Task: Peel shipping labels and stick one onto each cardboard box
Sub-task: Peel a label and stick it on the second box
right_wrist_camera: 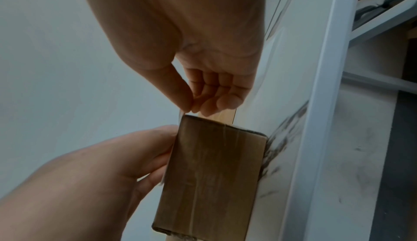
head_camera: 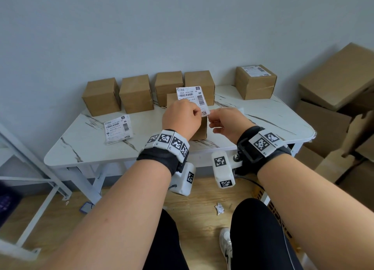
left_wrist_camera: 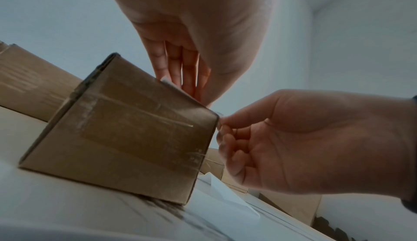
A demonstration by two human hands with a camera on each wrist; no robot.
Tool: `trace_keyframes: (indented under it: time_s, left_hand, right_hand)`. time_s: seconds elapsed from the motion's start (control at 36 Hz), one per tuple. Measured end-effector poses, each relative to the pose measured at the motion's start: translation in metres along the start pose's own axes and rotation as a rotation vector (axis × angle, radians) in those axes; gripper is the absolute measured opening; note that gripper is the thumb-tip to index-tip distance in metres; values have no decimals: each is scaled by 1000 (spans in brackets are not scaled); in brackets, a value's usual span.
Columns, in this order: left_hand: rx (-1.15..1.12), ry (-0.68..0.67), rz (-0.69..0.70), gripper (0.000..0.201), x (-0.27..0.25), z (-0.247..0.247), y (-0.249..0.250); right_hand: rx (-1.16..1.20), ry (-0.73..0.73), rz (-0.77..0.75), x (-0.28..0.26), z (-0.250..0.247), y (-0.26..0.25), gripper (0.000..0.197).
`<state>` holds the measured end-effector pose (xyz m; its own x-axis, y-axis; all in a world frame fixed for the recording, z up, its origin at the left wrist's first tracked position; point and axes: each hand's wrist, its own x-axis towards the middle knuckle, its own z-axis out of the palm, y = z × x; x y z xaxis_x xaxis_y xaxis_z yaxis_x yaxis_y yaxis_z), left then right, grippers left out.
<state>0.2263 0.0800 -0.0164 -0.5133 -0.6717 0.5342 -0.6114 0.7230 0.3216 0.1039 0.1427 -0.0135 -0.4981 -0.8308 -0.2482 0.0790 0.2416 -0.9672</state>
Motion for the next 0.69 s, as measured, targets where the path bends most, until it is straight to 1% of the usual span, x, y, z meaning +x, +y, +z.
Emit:
trace_keyframes:
  time_s: [0.08, 0.19, 0.42, 0.64, 0.69]
  left_hand:
    - [-1, -7, 0, 23, 0, 1, -1]
    - [2, -17, -8, 23, 2, 0, -1]
    - [-5, -57, -23, 21, 1, -1, -1]
    - [6, -44, -35, 25, 3, -1, 1]
    - [3, -41, -30, 26, 3, 0, 1]
  right_hand:
    - [2, -25, -27, -2, -2, 3, 21]
    - [-20, -19, -21, -4, -1, 1, 14]
    - [-59, -7, 33, -5, 3, -6, 14]
    - [-196, 10, 39, -1, 3, -8, 7]
    - [-217, 3, 37, 1, 4, -9, 11]
